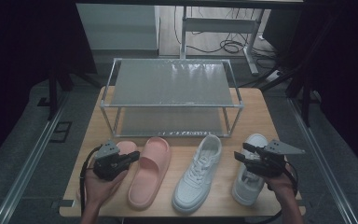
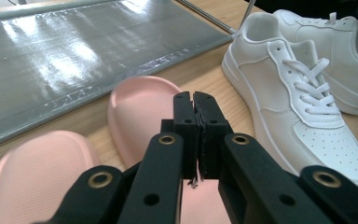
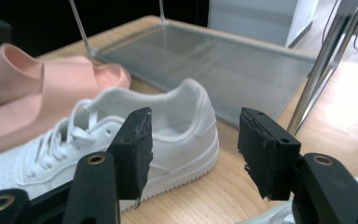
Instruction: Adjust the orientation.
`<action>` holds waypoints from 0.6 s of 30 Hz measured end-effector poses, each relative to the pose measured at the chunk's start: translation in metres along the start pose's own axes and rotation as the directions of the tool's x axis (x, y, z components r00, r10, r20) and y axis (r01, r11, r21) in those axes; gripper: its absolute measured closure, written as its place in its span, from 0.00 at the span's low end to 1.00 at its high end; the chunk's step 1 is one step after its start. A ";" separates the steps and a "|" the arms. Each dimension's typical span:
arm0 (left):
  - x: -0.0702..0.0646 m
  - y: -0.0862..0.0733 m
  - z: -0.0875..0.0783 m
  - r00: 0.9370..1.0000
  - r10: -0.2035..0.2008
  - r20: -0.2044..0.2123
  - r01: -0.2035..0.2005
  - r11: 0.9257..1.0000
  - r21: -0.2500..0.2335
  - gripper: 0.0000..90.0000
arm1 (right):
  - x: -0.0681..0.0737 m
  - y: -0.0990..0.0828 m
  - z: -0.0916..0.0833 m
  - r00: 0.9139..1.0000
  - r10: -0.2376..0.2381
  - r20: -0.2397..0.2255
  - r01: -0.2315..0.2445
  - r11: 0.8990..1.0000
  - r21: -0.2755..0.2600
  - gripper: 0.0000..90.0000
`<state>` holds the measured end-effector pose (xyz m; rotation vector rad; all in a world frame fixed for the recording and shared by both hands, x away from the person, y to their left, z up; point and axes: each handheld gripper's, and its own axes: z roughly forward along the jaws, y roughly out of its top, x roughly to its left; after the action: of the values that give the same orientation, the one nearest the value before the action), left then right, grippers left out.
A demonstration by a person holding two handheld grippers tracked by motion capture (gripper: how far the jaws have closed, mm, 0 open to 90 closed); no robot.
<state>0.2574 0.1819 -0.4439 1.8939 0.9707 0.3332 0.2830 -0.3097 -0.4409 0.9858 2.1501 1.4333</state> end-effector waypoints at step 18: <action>0.011 -0.047 -0.059 0.991 -0.050 -0.127 0.058 0.996 0.062 1.00 | 0.001 -0.006 0.007 0.996 0.084 0.027 -0.086 0.993 0.079 0.50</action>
<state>0.2072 0.2383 -0.4544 1.9201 1.1272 0.3968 0.2845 -0.3059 -0.4488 1.1304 2.1877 1.3753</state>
